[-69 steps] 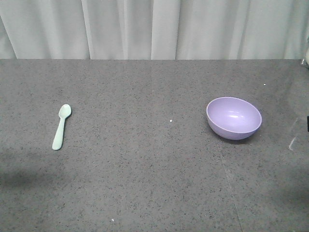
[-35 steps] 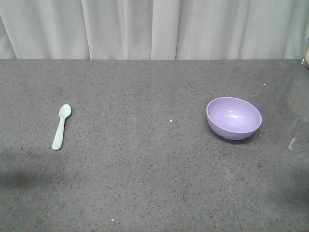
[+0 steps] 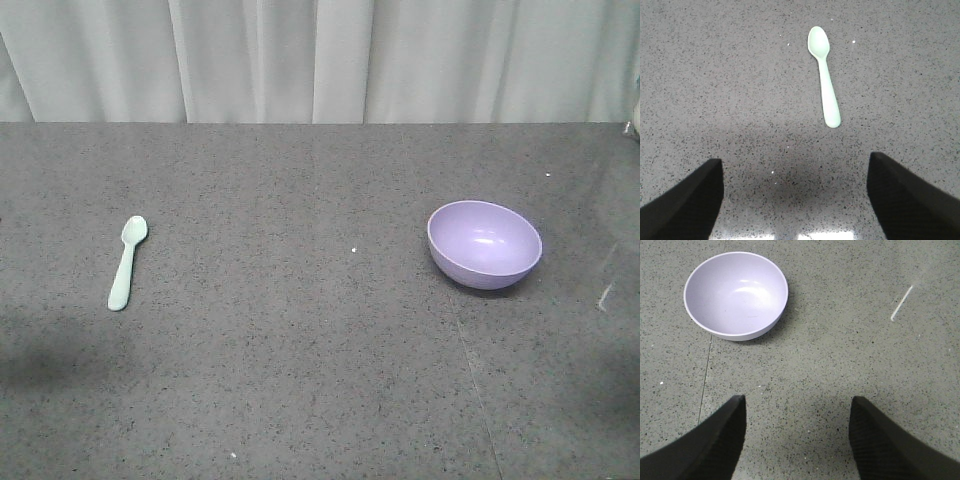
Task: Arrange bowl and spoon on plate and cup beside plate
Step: 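Lower the open left gripper onto the spoon handle and close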
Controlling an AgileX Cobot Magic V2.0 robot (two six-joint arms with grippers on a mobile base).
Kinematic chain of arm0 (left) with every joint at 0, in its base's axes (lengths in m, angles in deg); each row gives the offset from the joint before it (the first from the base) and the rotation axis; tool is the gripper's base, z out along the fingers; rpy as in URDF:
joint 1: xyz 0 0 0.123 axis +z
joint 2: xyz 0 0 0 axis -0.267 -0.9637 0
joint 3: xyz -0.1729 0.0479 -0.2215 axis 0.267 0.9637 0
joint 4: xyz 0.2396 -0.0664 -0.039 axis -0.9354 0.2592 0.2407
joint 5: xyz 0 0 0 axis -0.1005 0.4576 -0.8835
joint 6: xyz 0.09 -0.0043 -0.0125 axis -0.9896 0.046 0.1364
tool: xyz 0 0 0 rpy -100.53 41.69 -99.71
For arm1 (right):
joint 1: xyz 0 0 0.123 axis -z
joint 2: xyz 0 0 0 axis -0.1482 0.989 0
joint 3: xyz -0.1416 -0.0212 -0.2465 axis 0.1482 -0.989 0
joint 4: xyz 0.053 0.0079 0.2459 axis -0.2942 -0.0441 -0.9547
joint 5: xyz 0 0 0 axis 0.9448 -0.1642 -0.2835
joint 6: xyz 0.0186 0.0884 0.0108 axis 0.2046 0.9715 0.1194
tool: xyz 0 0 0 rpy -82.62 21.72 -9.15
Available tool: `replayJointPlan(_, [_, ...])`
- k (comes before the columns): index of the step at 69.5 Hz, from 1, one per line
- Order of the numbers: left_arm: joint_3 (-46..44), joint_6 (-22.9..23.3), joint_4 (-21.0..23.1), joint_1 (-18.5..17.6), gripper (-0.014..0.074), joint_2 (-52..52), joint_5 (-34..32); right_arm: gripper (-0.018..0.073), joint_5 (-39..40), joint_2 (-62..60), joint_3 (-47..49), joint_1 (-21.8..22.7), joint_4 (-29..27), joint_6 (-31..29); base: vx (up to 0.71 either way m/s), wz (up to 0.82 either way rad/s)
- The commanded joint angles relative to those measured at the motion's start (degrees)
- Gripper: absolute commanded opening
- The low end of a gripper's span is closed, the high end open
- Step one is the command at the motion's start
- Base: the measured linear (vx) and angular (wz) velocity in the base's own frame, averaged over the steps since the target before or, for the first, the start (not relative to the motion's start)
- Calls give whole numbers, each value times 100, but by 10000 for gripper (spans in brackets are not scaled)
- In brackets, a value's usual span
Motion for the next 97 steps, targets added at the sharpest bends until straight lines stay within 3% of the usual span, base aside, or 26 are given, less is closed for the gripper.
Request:
replayJointPlan(1, [-201, -8, 206, 1, 577, 73, -257, 452, 288, -37, 187, 10, 94, -6, 0, 0])
replayJointPlan(17, [-252, -296, 793, -45, 575, -109, -538, 452, 274, -37, 187, 10, 89, -6, 0, 0])
replayJointPlan(32, [-644, -140, 764, -741, 575, -996, -552, 452, 274, -37, 187, 10, 89, -6, 0, 0])
replayJointPlan(46, [-1296, 470, 175, -1143, 575, -2056, -545, 452, 269, -37, 187, 10, 89, -6, 0, 0])
replayJointPlan(65, [-1831, 1431, -764, -1192, 549, -3165, -605, 452, 264, -37, 187, 10, 89, -6, 0, 0])
replayJointPlan(97, [-1955, 1785, -878, -1192, 497, -4209, -1109, 452, 270, -37, 187, 10, 89, -6, 0, 0])
